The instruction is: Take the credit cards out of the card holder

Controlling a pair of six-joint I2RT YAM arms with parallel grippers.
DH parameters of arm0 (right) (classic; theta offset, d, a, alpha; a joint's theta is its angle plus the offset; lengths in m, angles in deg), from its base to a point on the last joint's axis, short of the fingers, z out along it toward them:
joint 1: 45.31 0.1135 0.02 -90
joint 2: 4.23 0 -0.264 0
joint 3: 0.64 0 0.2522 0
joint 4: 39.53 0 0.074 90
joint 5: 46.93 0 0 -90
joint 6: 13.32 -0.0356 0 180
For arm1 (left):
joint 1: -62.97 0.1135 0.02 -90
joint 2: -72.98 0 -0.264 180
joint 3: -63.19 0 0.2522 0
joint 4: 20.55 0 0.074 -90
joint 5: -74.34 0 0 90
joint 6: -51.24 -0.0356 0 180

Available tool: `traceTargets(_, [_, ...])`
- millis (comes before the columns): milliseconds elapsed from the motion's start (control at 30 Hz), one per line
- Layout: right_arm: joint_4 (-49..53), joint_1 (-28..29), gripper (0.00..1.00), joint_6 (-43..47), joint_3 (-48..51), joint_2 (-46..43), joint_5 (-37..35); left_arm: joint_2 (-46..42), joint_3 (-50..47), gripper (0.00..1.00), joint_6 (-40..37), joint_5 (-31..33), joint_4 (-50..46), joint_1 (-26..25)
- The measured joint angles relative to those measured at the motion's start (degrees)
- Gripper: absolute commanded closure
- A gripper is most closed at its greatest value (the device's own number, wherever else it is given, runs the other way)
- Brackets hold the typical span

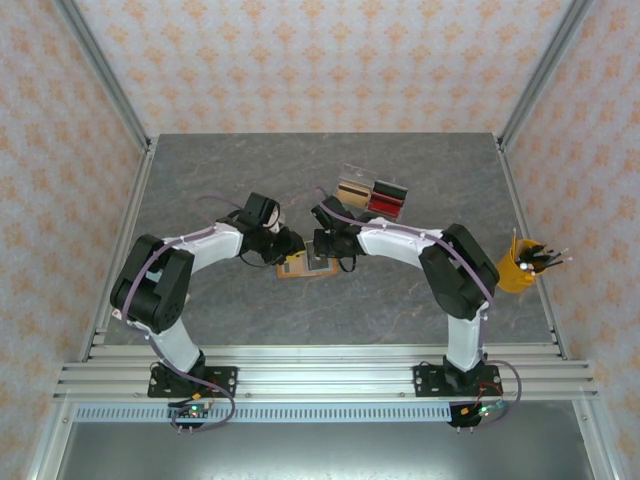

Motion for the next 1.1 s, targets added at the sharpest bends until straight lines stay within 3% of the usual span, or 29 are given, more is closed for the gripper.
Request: traceTargets(1100, [3.34,0.0,0.81,0.0,-3.28,3.61,0.22,6.25,0.0,0.79,-3.54,-0.68,8.52,0.07])
